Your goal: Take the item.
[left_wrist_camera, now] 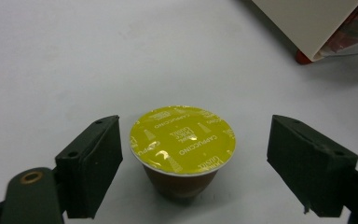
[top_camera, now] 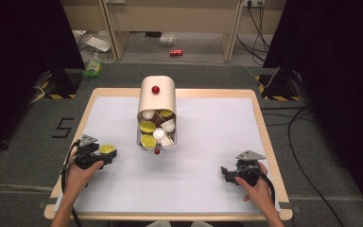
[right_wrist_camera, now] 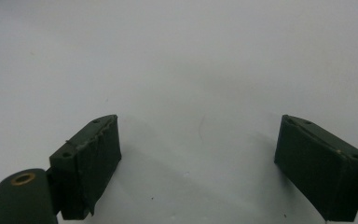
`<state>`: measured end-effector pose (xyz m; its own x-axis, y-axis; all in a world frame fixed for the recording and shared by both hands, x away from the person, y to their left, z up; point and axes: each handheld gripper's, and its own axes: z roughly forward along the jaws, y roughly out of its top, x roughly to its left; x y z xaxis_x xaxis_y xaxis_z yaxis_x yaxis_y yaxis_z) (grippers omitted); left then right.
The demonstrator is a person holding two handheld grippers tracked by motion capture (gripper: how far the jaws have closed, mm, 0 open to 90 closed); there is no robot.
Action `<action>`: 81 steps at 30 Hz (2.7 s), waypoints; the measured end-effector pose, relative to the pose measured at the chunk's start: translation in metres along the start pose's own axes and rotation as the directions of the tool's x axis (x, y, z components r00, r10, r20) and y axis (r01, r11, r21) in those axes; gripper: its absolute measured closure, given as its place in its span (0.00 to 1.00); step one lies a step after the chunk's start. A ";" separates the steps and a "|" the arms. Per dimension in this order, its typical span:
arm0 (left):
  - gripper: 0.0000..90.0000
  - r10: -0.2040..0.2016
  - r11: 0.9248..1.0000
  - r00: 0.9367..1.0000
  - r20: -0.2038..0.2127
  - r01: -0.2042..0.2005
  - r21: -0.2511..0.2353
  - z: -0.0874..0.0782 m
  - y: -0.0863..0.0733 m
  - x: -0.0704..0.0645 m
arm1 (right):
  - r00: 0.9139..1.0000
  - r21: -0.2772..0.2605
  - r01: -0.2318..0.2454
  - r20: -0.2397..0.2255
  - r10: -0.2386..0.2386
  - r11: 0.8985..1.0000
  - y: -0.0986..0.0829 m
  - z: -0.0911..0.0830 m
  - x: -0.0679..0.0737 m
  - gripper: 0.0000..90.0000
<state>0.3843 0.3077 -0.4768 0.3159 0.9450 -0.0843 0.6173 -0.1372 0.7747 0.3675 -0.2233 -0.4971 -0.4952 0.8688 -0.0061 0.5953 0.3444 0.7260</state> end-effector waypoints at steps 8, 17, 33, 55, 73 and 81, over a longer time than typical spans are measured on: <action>0.18 0.002 1.000 1.000 -0.006 -0.002 -0.005 -0.008 -0.008 -0.008 | 1.000 0.000 0.001 0.000 -0.001 1.000 0.000 0.000 0.000 0.16; 0.17 0.016 1.000 1.000 0.013 -0.016 -0.019 -0.020 -0.020 -0.024 | 1.000 0.000 0.000 0.000 0.000 1.000 0.000 0.000 0.000 0.16; 0.17 0.035 0.999 0.999 0.018 -0.034 -0.032 -0.026 -0.033 -0.037 | 1.000 0.000 0.001 0.001 -0.001 1.000 0.000 0.000 0.000 0.16; 0.17 0.055 0.998 0.998 0.017 -0.054 -0.032 -0.030 -0.057 -0.048 | 1.000 0.000 0.001 0.001 -0.001 1.000 0.000 0.000 0.000 0.16; 0.17 0.073 0.997 0.997 0.026 -0.073 -0.016 -0.035 -0.075 -0.059 | 1.000 0.000 0.001 0.001 -0.001 1.000 0.000 0.000 0.000 0.16; 0.17 0.088 0.996 0.996 0.009 -0.088 -0.025 -0.037 -0.079 -0.062 | 1.000 0.000 0.001 0.001 -0.001 1.000 0.000 0.000 0.000 0.16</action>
<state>0.2895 0.2705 -0.5093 0.3759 0.9264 -0.0216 0.5686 -0.2122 0.7947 0.3674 -0.2233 -0.4971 -0.4954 0.8686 -0.0073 0.5945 0.3452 0.7262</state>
